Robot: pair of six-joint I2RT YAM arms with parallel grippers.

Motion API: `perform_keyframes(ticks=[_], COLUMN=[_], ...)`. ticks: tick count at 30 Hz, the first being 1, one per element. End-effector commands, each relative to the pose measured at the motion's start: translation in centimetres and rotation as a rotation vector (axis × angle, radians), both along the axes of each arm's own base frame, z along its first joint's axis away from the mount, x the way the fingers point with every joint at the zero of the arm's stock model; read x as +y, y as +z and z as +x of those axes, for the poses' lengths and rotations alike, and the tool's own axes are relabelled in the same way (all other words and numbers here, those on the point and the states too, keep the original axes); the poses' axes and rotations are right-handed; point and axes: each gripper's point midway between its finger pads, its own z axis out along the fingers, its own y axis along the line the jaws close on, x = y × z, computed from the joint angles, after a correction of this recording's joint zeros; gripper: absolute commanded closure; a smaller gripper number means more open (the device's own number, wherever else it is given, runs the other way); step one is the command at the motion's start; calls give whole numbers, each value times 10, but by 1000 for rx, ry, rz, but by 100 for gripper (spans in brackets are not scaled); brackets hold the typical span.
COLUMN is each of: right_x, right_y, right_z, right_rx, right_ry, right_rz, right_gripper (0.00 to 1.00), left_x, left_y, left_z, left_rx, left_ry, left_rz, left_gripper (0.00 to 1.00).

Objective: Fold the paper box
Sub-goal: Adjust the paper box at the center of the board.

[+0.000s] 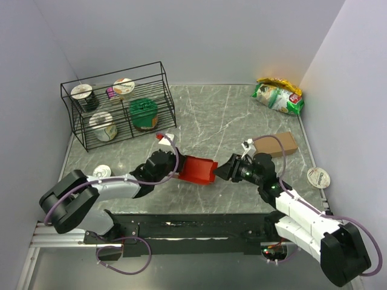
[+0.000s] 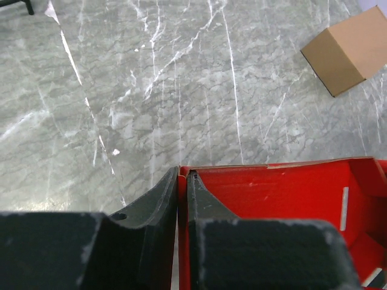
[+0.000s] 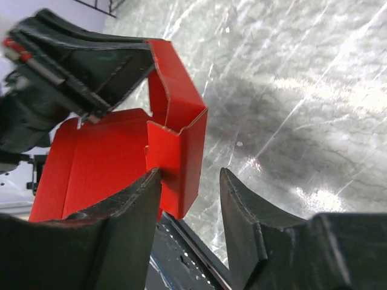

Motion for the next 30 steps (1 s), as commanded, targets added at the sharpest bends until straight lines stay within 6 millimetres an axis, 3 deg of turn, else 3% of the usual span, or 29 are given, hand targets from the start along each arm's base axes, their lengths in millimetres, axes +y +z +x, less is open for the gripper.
perform_keyframes(ticks=[1, 7, 17, 21, 30], right_x=[13, 20, 20, 20, 17], right_y=[23, 22, -1, -3, -3], right_z=[10, 16, 18, 19, 24], right_rx=[-82, -87, -54, -62, -129], right_ry=[12, -13, -50, -60, -114], right_rz=[6, -46, -163, -225, -340], right_gripper=[51, 53, 62, 83, 91], left_x=[1, 5, 17, 15, 0], left_y=[33, 45, 63, 72, 79], left_z=[0, -13, -36, -48, -67], left_rx=[-104, -184, -278, -322, -384], left_ry=[40, 70, 175, 214, 211], left_rz=[-62, -60, -52, -18, 73], left_gripper=[85, 85, 85, 84, 82])
